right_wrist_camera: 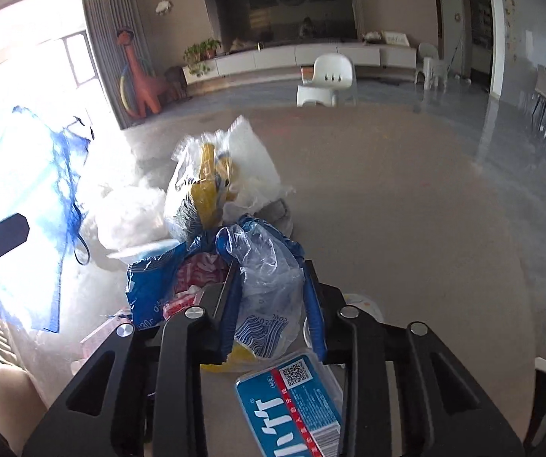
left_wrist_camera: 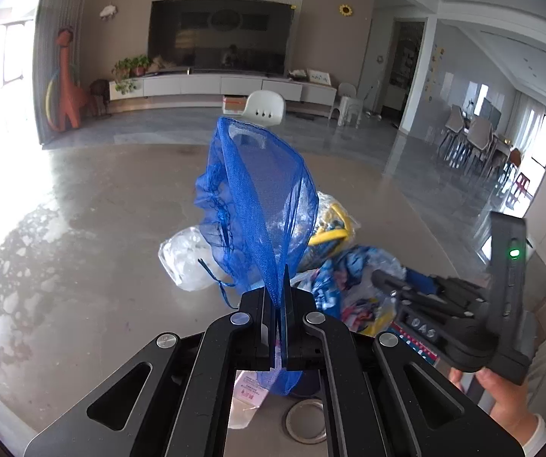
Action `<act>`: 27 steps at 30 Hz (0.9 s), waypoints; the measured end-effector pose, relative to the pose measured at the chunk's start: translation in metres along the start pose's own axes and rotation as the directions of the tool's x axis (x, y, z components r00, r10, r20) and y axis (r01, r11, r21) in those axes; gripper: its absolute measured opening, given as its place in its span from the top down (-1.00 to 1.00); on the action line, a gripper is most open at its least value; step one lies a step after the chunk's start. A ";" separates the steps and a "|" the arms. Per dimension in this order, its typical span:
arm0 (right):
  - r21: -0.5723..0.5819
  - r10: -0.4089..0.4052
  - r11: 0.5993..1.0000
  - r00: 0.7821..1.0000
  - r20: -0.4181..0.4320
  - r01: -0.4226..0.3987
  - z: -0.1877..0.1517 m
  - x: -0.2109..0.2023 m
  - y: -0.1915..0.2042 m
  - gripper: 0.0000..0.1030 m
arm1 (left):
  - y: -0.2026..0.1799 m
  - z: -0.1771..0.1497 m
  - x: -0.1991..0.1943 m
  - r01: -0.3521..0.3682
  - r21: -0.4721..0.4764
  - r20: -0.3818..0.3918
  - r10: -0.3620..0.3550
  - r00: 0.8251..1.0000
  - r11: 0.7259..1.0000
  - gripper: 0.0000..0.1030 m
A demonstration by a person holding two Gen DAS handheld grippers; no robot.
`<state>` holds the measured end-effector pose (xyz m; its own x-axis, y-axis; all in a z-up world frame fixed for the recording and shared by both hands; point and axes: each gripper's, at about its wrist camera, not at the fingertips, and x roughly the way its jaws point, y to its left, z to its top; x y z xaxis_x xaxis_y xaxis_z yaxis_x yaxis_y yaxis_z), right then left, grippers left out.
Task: Collect trash
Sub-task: 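Carry the blue mesh bag and plastic bags over the white trash bin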
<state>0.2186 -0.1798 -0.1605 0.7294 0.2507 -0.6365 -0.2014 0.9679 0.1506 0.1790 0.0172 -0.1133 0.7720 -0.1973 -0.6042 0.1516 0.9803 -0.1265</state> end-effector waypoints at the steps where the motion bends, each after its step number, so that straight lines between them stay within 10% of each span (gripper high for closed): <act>1: -0.003 -0.001 1.000 1.000 0.019 0.001 0.003 -0.011 0.001 0.37 | -0.001 0.001 -0.003 0.000 0.001 0.007 0.000 1.000 1.000 0.98; 14: -0.056 -0.129 0.988 0.962 0.240 0.147 0.001 -0.161 -0.015 0.37 | -0.047 0.014 -0.056 0.057 0.066 0.087 -0.063 0.994 0.996 0.98; 27: 0.017 -0.203 0.978 0.936 0.287 0.207 -0.018 -0.219 -0.053 0.37 | -0.103 0.002 -0.053 0.167 0.142 0.059 -0.177 0.982 0.976 0.98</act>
<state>0.0579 -0.2865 -0.0426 0.9112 0.0436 -0.4097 -0.0349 0.9990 0.0286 0.1238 -0.0728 -0.0661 0.7679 -0.3669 -0.5251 0.3644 0.9244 -0.1129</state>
